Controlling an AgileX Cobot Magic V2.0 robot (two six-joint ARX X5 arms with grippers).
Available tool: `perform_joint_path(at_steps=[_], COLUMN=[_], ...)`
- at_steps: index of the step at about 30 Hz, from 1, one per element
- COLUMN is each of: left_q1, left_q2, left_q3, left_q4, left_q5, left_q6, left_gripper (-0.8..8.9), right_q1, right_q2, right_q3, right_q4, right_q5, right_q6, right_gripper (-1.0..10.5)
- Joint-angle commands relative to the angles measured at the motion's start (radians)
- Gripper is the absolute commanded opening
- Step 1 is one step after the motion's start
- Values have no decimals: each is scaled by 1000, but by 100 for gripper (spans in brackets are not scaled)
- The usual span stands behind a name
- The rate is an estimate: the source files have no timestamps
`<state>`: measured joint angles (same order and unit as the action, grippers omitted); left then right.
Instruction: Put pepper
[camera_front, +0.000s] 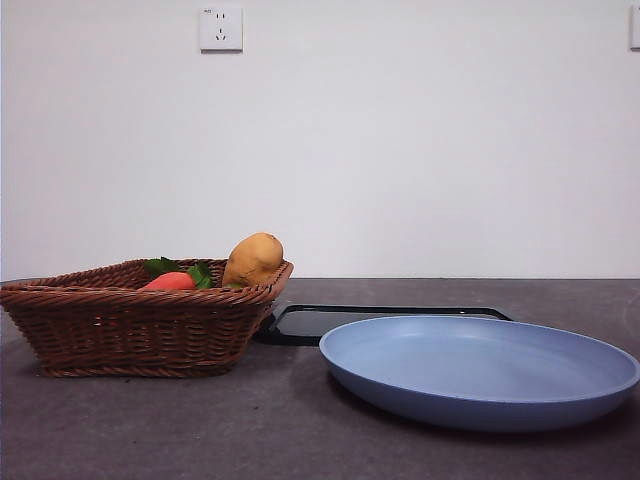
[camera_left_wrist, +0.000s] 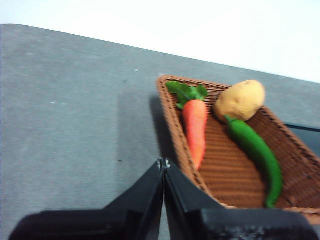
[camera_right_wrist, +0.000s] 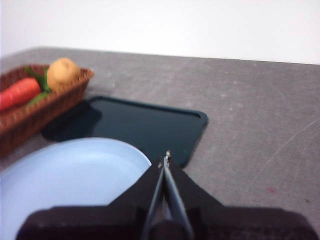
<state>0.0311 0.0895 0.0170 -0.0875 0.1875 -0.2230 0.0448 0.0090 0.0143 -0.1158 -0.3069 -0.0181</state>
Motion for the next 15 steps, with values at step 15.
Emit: perform_joint_path(at_steps=[15], left_q1=[3], left_q2=[48], left_q3=[127], left_q4=[1], left_q5=[129], left_q6=[-174], left_gripper=[7], right_q1=[3], right_q2=[66], right_q3=[105], right_q4=[114], right_q5=[-8], right_q6=[500], right_gripper=[2])
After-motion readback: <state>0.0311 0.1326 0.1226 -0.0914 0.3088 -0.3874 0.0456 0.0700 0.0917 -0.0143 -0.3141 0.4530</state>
